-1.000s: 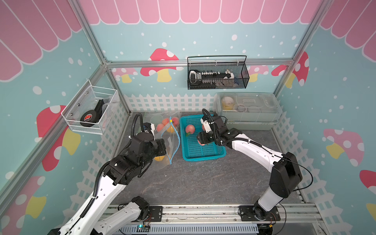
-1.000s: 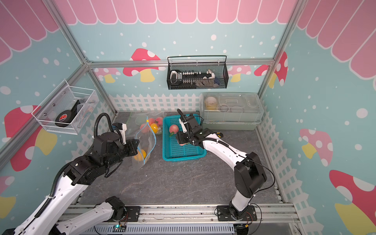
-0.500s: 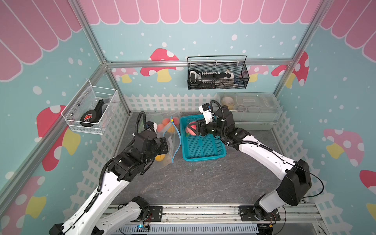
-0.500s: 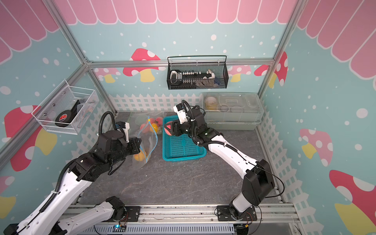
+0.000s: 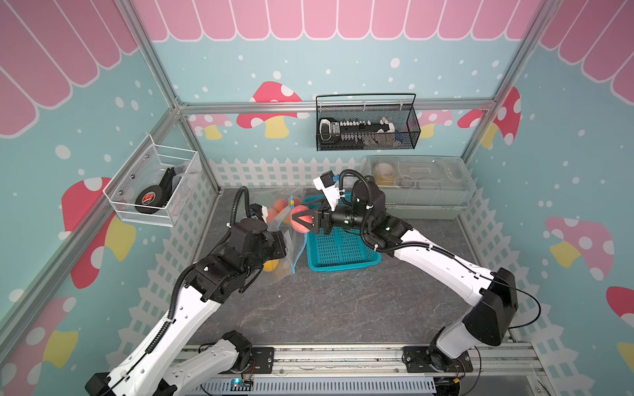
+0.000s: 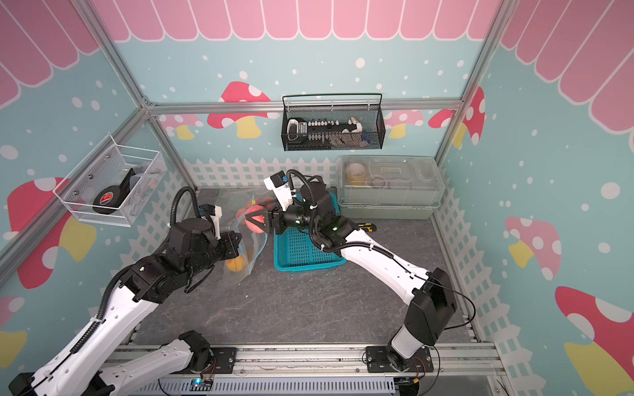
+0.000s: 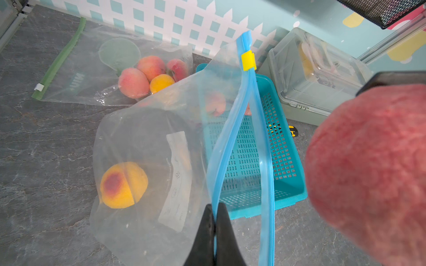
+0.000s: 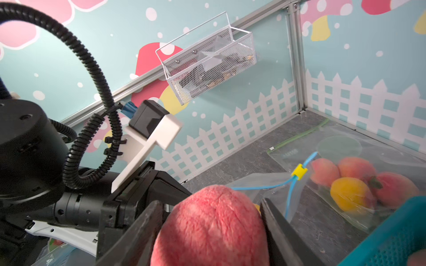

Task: Place the peach in a zip-top bag and seal the zipper
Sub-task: Place the peach in the zipper food storage bag.

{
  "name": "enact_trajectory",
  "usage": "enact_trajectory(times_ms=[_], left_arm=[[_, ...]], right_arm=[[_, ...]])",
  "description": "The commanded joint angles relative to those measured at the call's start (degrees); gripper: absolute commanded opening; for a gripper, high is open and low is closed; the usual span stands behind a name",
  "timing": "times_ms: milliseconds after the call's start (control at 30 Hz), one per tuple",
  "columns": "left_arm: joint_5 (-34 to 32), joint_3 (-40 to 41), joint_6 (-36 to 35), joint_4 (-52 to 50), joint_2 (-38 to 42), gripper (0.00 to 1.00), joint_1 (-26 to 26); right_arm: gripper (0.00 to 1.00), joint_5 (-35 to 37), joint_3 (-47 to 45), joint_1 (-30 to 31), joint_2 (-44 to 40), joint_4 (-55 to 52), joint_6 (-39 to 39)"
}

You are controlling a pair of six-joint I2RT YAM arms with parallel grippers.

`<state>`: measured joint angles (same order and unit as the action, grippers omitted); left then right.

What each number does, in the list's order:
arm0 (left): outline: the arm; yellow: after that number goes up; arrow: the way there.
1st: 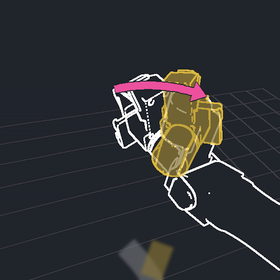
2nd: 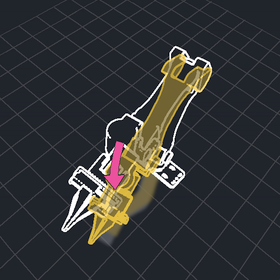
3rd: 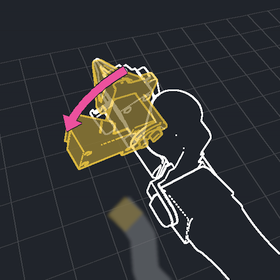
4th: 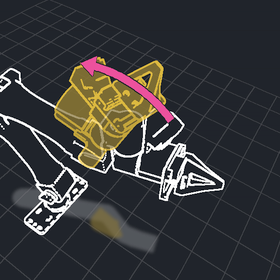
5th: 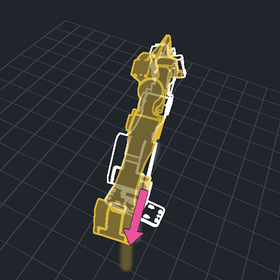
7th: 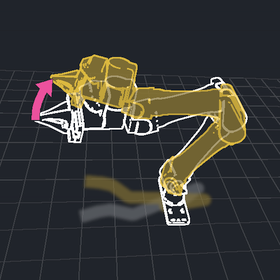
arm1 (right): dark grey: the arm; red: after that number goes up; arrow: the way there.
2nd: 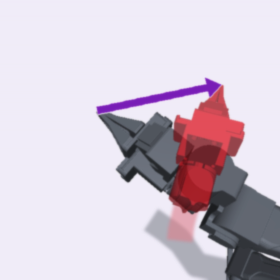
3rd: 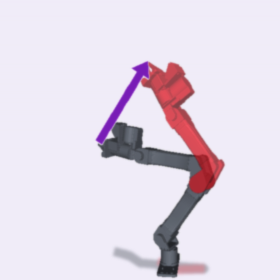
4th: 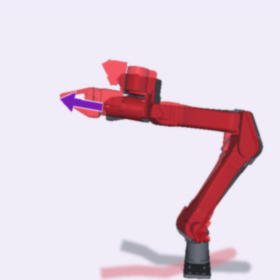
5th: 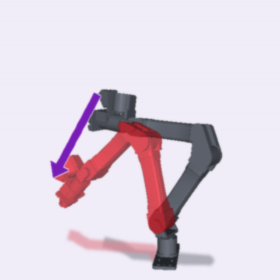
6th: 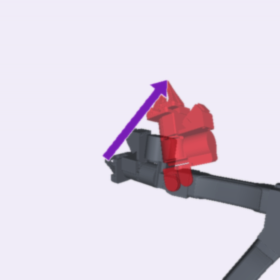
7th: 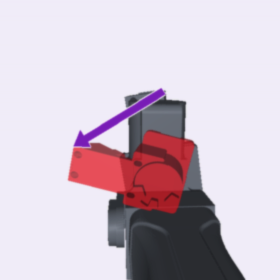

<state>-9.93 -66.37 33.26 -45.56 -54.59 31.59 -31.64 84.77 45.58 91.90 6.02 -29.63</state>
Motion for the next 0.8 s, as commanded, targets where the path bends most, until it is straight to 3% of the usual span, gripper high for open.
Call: enact_trajectory(times_ms=[0, 533, 767], left_arm=[[0.98, -2.11, 1.15, 0.56, 0.26, 0.0, 0.22], [0.62, -2.06, 1.02, 0.56, 2.04, 0.0, 0.17], [0.53, -1.57, 1.03, 0.6, 2.24, 0.0, 0.18]], right_arm=[[0.56, -0.51, 2.26, 1.04, 2.63, 0.17, 0.38], [0.56, 6.98, 3.62, 3.17, 7.37, -6.49, 4.69], [0.64, 7.56, 4.59, 3.52, 8.12, -8.13, 5.91]])
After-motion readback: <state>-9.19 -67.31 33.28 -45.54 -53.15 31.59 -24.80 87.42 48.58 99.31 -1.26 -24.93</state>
